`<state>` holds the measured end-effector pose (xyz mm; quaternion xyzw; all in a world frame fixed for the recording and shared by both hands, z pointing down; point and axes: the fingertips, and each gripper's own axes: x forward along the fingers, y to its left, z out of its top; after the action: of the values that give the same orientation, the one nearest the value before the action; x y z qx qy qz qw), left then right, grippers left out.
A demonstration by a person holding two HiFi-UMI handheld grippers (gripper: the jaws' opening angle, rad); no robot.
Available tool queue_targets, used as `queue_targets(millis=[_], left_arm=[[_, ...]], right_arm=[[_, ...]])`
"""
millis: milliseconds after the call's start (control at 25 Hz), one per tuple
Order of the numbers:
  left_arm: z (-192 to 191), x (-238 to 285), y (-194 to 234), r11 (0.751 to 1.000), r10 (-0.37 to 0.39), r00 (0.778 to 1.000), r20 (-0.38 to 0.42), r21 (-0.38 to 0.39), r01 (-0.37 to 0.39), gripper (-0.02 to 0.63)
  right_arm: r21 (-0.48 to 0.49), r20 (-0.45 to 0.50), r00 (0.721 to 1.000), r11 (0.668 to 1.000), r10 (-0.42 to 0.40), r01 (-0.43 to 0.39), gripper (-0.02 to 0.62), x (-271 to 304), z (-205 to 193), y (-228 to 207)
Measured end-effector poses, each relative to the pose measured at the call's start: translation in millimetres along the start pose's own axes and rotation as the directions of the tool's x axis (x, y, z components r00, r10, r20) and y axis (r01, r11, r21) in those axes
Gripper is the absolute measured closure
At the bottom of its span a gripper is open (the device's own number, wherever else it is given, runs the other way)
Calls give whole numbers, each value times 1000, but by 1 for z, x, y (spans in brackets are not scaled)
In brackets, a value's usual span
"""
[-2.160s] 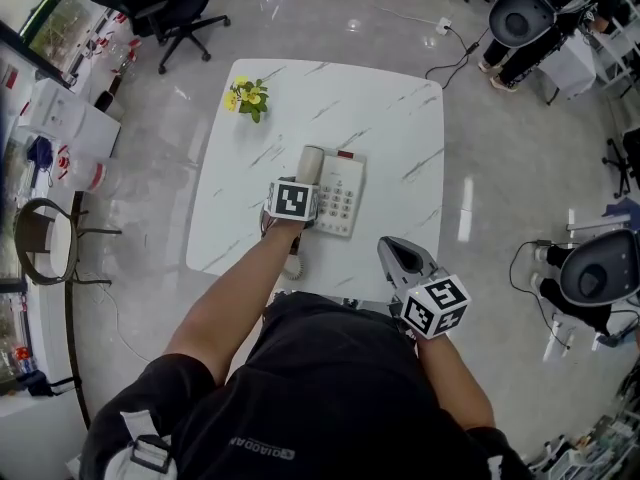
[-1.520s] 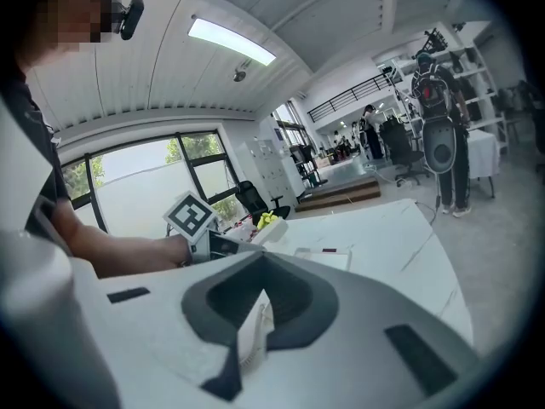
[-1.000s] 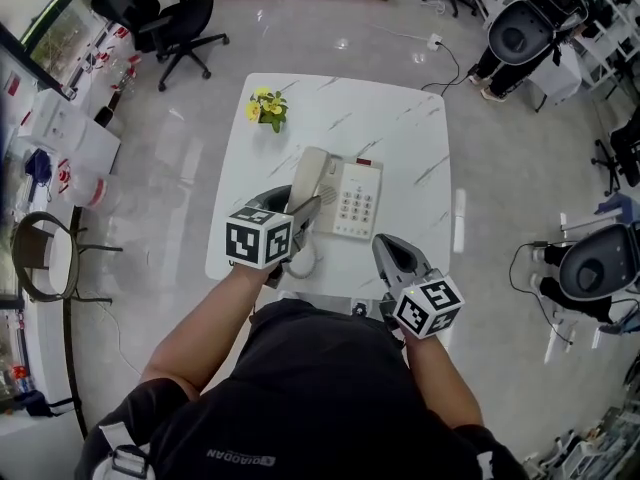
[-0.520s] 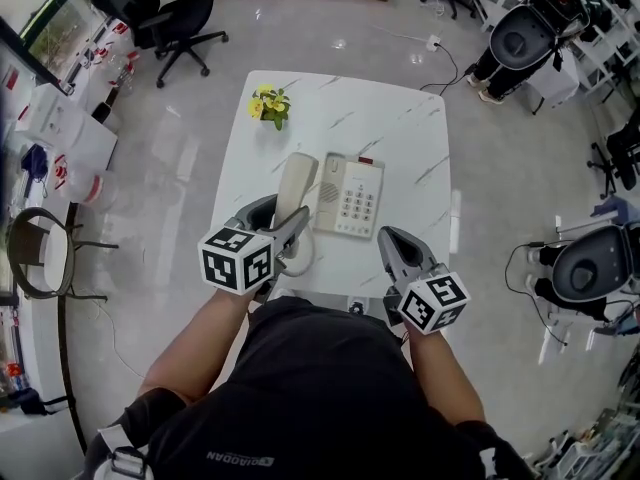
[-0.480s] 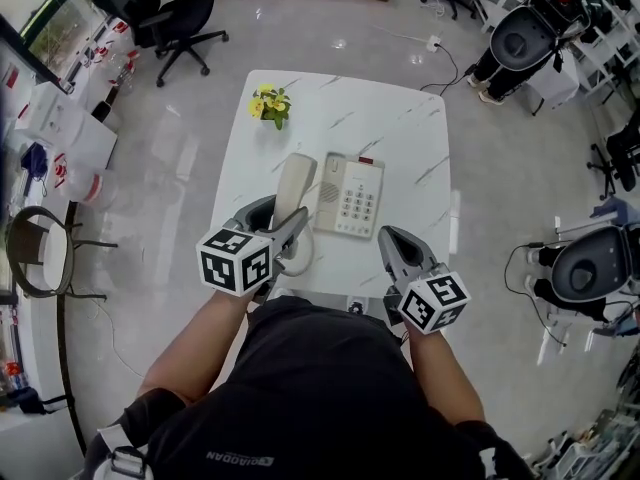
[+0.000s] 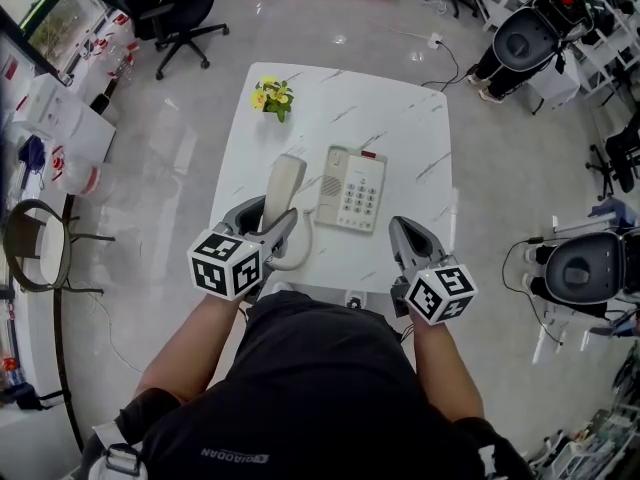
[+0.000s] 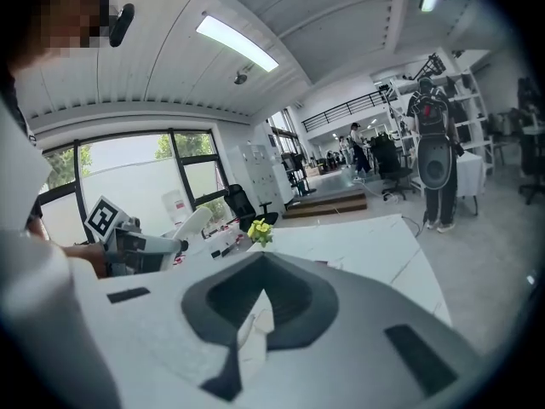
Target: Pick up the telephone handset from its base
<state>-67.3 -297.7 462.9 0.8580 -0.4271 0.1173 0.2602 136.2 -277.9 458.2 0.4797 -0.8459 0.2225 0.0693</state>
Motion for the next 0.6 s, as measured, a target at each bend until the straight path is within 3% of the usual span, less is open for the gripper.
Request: queue_targets(millis=[600], left_arm=[[-3, 4, -9, 1000, -15, 1000, -21, 26, 16, 388]], right_arm=[[-22, -27, 999, 999, -29, 28, 595, -10, -9, -1]])
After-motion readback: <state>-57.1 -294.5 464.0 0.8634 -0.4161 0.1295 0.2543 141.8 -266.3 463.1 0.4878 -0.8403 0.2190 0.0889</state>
